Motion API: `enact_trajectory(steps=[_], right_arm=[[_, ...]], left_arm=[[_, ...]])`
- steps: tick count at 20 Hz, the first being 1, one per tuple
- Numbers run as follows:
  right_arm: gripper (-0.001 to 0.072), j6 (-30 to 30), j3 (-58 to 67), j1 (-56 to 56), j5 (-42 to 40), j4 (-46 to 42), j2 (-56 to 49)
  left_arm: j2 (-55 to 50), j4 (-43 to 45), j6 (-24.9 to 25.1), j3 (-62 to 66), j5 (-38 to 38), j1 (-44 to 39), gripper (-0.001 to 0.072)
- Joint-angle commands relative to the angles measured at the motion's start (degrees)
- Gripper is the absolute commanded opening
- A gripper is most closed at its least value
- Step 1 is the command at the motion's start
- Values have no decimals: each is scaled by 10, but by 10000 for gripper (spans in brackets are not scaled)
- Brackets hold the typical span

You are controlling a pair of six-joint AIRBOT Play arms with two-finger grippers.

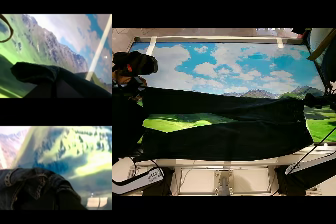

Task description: Fold the clothes and pants, and hang the long-sleeved shirts on hangers.

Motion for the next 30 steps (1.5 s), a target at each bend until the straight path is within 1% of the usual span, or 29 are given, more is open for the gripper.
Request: enact_trajectory(steps=[1, 2, 4, 6, 8, 9, 10, 11, 12, 14, 16, 17, 18, 19, 21, 24, 26, 28, 29, 30], right_arm=[[41, 29, 38, -2, -5, -1, 2], [41, 31, 40, -2, -9, -3, 2], [41, 39, 40, 5, -13, -3, -3], [41, 44, 40, 19, -18, -9, -8], [42, 45, 40, 35, -26, -8, -12], [73, 48, 40, 44, -26, -7, -13], [219, 59, 41, 52, -26, -5, -12], [347, 68, 43, 57, -24, -1, -11], [348, 74, 43, 59, -17, -1, -5], [348, 75, 46, 52, 16, -10, 13], [347, 80, 46, 30, 66, -29, 47], [346, 82, 45, 18, 92, -34, 64], [344, 81, 42, 7, 115, -36, 78], [343, 78, 32, -2, 130, -40, 97], [343, 72, -6, -16, 139, -41, 137], [343, 70, -70, -20, 139, -39, 197], [343, 70, -105, -15, 141, -7, 235], [343, 72, -112, -7, 158, 28, 264], [343, 74, -112, -4, 161, 39, 280], [343, 75, -112, 0, 161, 43, 295]], left_arm=[[24, 170, -112, 1, -33, 1, 15], [25, 221, -143, 1, -62, 0, 15], [19, 270, -151, 0, -110, -2, 15], [11, 273, -151, 0, -110, -2, 15], [-3, 260, -151, 0, -87, -9, 17], [-10, 240, -151, 0, -67, -13, 26], [-16, 215, -147, 0, -39, -17, 124], [-17, 193, -123, 1, -9, -20, 421], [-17, 183, -112, 8, -1, -21, 513], [-9, 198, -97, 36, -46, -13, 513], [18, 226, -87, 43, -120, 6, 503], [34, 240, -68, 36, -171, 16, 501], [47, 249, -56, 20, -208, 26, 465], [63, 254, -49, -10, -222, 37, 464], [97, 247, -50, -90, -197, 51, 464], [113, 202, -49, -213, -152, 57, 464], [111, 155, -28, -277, -71, 58, 464], [103, 132, -19, -293, -9, 58, 463], [96, 130, -12, -292, 1, 62, 463], [86, 126, 7, -291, 2, 71, 463]])
